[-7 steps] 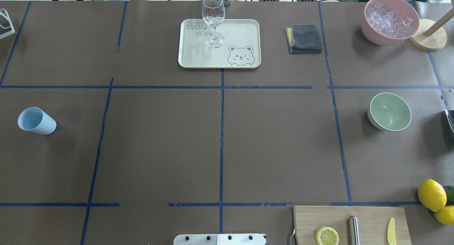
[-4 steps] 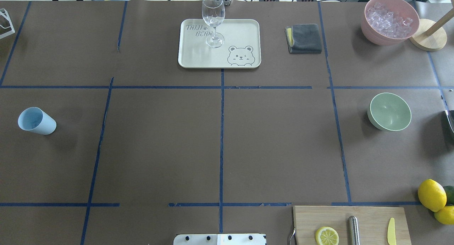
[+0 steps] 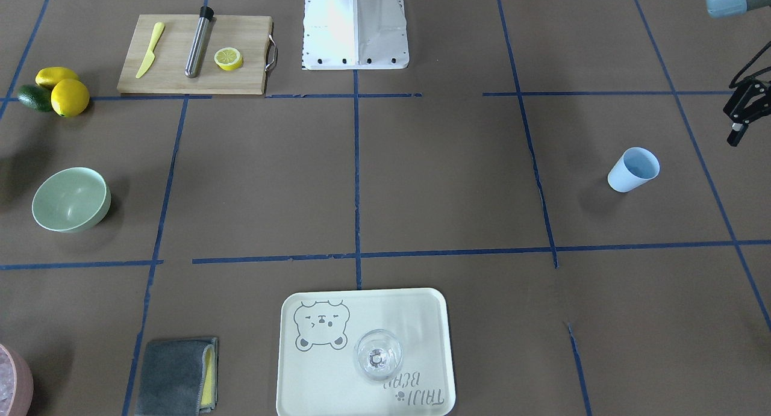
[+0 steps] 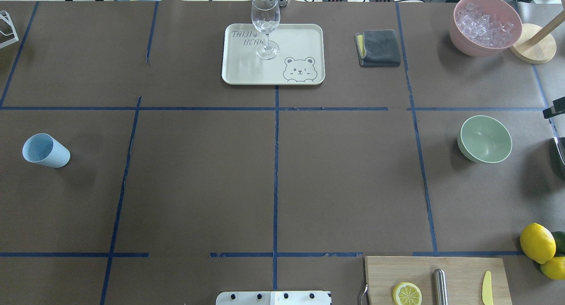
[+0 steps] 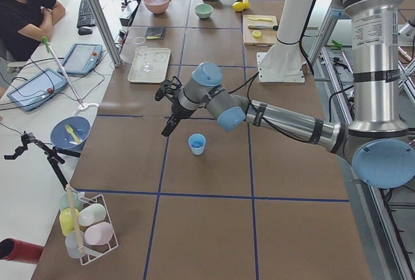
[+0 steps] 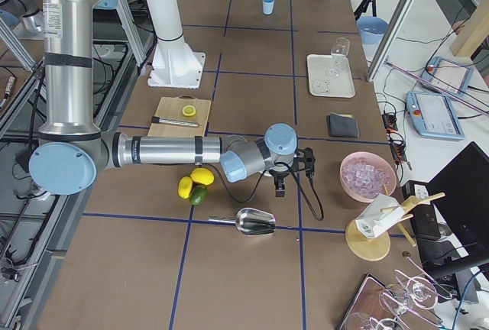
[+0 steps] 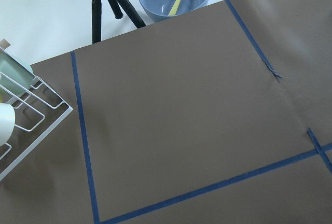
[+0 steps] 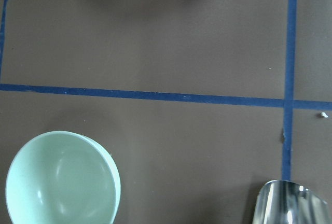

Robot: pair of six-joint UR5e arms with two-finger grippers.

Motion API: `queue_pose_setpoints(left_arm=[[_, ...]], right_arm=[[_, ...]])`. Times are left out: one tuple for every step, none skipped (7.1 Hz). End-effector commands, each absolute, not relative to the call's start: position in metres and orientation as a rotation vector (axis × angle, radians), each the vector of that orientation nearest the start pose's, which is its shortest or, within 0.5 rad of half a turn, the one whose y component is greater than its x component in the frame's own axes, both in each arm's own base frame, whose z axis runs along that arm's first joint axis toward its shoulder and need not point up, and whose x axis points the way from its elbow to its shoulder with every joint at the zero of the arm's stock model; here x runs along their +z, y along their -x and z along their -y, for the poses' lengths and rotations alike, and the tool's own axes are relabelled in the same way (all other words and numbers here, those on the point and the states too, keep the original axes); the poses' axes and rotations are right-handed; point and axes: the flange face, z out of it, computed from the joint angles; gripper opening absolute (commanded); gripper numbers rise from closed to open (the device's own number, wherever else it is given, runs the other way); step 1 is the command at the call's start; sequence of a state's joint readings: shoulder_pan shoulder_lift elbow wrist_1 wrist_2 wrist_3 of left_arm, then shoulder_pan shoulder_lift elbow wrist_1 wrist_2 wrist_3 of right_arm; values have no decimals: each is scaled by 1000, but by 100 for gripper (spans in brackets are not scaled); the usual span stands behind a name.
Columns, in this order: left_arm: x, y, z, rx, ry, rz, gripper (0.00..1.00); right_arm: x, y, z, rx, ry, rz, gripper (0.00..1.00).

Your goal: Pour ice into bowl

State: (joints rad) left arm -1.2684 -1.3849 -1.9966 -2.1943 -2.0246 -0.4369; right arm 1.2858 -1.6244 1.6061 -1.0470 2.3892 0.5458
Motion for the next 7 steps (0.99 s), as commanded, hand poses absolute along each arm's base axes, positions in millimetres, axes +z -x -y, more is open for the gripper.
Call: queue_pose_setpoints(left_arm=[[452, -39, 409, 22, -664, -710, 100], [445, -39, 399, 11, -715, -659, 100], [445, -41, 398, 11, -718, -648, 100], [444, -40, 397, 12, -719, -649, 100], [444, -40, 397, 11, -720, -650, 100], [444, -40, 397, 11, -719, -650, 100], [444, -41, 397, 12, -718, -650, 100]], right_arm=[[614, 134, 475, 69, -144, 954, 100], [616, 162, 467, 37, -137, 959, 100], [623, 180, 463, 41, -140, 928, 100], [627, 188, 461, 38, -131, 916, 100], [628, 187, 460, 39, -131, 917, 100], [628, 187, 460, 39, -131, 917, 75], [628, 187, 460, 24, -136, 916, 49]])
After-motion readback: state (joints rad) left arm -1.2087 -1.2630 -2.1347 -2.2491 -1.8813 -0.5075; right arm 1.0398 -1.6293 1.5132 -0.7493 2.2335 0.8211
